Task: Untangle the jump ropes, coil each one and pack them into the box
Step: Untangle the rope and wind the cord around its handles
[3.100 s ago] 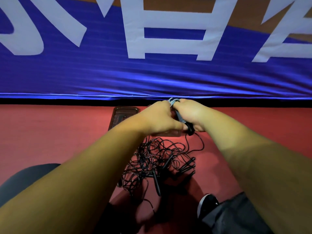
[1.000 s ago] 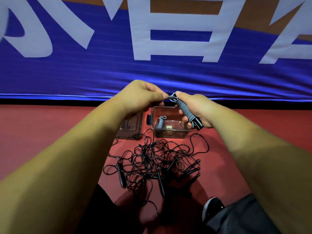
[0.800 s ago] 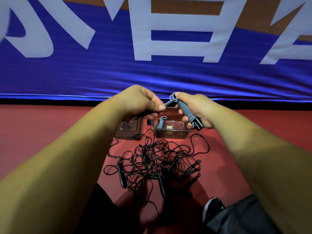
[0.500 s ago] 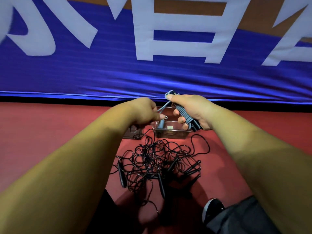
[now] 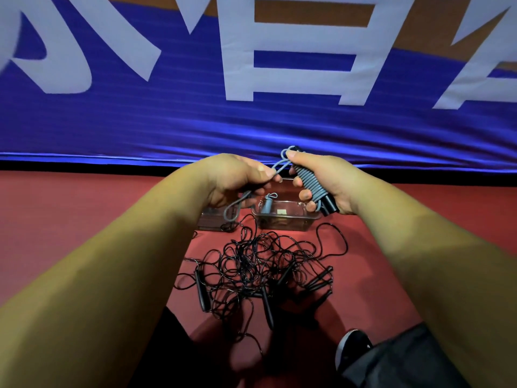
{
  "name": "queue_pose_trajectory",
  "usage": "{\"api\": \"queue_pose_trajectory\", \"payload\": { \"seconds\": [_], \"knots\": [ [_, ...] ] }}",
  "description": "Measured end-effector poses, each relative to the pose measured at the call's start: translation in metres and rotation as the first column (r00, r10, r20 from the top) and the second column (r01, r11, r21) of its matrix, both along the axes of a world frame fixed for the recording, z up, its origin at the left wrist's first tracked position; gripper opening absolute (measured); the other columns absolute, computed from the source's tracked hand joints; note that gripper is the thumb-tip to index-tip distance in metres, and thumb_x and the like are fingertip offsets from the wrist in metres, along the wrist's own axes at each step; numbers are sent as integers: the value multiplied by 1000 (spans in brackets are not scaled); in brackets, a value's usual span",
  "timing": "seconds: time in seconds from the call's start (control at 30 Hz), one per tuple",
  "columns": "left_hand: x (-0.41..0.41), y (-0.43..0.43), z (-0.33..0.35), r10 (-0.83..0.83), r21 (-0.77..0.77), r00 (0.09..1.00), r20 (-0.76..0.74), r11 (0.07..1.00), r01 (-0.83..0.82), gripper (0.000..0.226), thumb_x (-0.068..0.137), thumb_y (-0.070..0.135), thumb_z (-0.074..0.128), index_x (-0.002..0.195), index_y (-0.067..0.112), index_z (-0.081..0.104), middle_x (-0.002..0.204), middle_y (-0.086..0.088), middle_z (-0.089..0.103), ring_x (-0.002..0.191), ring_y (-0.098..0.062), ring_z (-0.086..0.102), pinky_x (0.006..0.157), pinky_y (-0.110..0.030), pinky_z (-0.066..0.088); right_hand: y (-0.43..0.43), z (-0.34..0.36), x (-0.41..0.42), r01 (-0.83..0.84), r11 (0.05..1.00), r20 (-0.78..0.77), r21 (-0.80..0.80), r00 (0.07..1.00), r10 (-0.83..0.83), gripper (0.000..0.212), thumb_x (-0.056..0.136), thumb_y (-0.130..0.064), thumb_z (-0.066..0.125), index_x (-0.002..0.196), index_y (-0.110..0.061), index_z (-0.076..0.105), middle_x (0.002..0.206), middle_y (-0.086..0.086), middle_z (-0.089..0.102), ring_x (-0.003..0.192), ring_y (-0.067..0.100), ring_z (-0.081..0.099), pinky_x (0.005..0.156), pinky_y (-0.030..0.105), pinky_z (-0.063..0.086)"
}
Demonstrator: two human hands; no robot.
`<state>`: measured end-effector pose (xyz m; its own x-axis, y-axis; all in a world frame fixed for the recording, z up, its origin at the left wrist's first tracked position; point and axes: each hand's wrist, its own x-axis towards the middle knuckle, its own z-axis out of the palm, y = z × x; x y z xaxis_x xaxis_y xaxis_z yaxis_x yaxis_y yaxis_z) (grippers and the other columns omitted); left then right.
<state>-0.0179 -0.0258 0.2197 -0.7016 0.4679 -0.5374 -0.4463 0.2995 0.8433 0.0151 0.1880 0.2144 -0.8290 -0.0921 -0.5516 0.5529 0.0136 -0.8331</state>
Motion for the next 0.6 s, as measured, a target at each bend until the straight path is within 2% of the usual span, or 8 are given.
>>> {"api": "queue_pose_trajectory", "payload": {
  "seconds": [0.1, 0.2, 0.3, 0.4, 0.5, 0.6],
  "knots": [
    [1, -1, -4, -23, -26, 1000, -21, 999, 23, 7, 92, 14, 75, 97, 12, 79, 80, -3, 74, 64, -11, 64, 64, -27, 57, 0, 1, 1, -22, 1000, -1, 6, 1000, 22, 45, 93, -59, 74, 106, -17, 62, 73, -2, 55, 50, 13, 44, 51, 25, 36],
    [0, -2, -5, -78, -97, 993, -86, 993, 70, 12, 80, 15, 86, 86, 14, 77, 84, -9, 75, 71, -18, 66, 75, -32, 55, -2, 3, 2, -38, 999, -1, 2, 999, 38, 45, 94, -60, 72, 104, -17, 62, 73, -2, 56, 50, 13, 45, 50, 25, 37],
    [2, 0, -1, -125, -183, 975, -184, 979, 91, 18, 79, 17, 90, 83, 12, 73, 74, -7, 72, 62, -15, 65, 58, -25, 53, -4, 5, 2, -57, 998, 0, -4, 998, 57, 41, 96, -59, 70, 96, -18, 62, 73, -2, 56, 50, 14, 44, 50, 24, 37],
    [8, 2, 1, -157, -225, 961, -228, 969, 105, 27, 84, 25, 86, 78, 14, 62, 58, -1, 62, 49, -11, 59, 45, -19, 47, -3, 3, 2, -49, 999, -16, -8, 999, 48, 42, 96, -58, 70, 95, -17, 63, 74, -1, 56, 51, 15, 43, 51, 25, 37],
    [8, 4, 2, -16, -60, 981, -192, 998, 4, 35, 91, 39, 77, 75, 21, 52, 54, 2, 48, 43, -10, 46, 41, -19, 39, 1, 4, 1, 7, 1000, -36, -5, 999, -8, 44, 96, -59, 70, 102, -16, 64, 74, 0, 56, 51, 15, 43, 52, 26, 37],
    [6, 7, 6, 147, 125, 969, -197, 984, -124, 36, 97, 47, 68, 75, 25, 50, 64, 4, 36, 49, -9, 31, 41, -19, 28, 2, 5, 0, 15, 1000, -47, 18, 999, -14, 46, 95, -61, 70, 104, -16, 63, 73, -1, 56, 51, 15, 44, 52, 26, 37]
  ]
}}
